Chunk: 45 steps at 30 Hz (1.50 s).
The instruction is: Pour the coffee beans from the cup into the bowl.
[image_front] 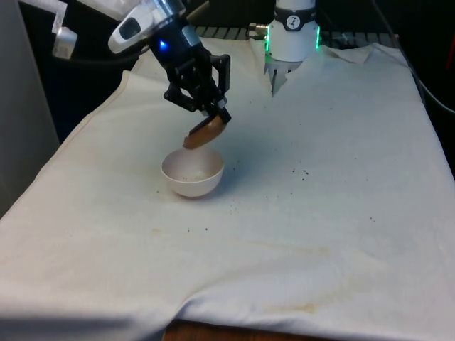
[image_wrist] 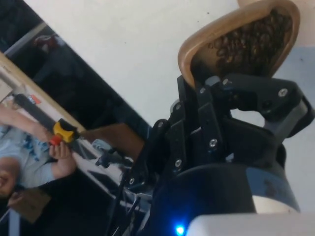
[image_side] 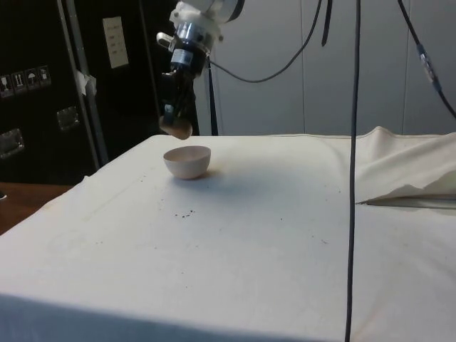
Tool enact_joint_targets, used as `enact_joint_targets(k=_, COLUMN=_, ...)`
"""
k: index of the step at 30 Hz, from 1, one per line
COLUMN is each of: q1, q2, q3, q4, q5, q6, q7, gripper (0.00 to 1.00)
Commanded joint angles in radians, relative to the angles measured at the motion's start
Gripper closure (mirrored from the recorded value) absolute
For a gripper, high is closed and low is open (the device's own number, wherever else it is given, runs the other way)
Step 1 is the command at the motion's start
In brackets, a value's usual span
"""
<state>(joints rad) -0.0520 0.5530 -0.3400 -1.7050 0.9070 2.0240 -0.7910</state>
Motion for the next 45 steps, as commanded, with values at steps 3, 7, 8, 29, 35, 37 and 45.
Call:
enact_joint_targets(k=3, q1=-0.010, q2=0.005, q3=-0.010, q4=0.016, q5=0.014, q6=-0.037, q7=-0.006, gripper=1.00)
enact_joint_targets(k=7, q1=-0.010, q2=0.009, q3=-0.036, q4=0.031, q5=0.038, q6=-0.083, q7=-0.016, gripper=1.00)
enact_joint_targets(k=8, q1=-0.001, q2=0.004, q3=-0.041, q4=0.024, q5=0.034, q6=-0.070, q7=-0.016, gripper=1.00)
enact_joint_targets(k=29, q1=-0.011, q2=0.032, q3=-0.080, q4=0.042, q5=0.181, q6=-0.206, q7=-0.046, gripper=1.00)
enact_joint_targets(k=35, q1=-0.004, q2=0.035, q3=-0.095, q4=0.036, q5=0.214, q6=-0.224, q7=-0.053, gripper=1.00)
enact_joint_targets(k=37, q1=-0.012, q2=0.040, q3=-0.095, q4=0.042, q5=0.233, q6=-0.249, q7=-0.050, gripper=1.00)
enact_joint_targets(k=45, q1=-0.014, q2=0.051, q3=-0.113, q4=0.044, q5=0.284, q6=-0.295, q7=-0.052, gripper=1.00)
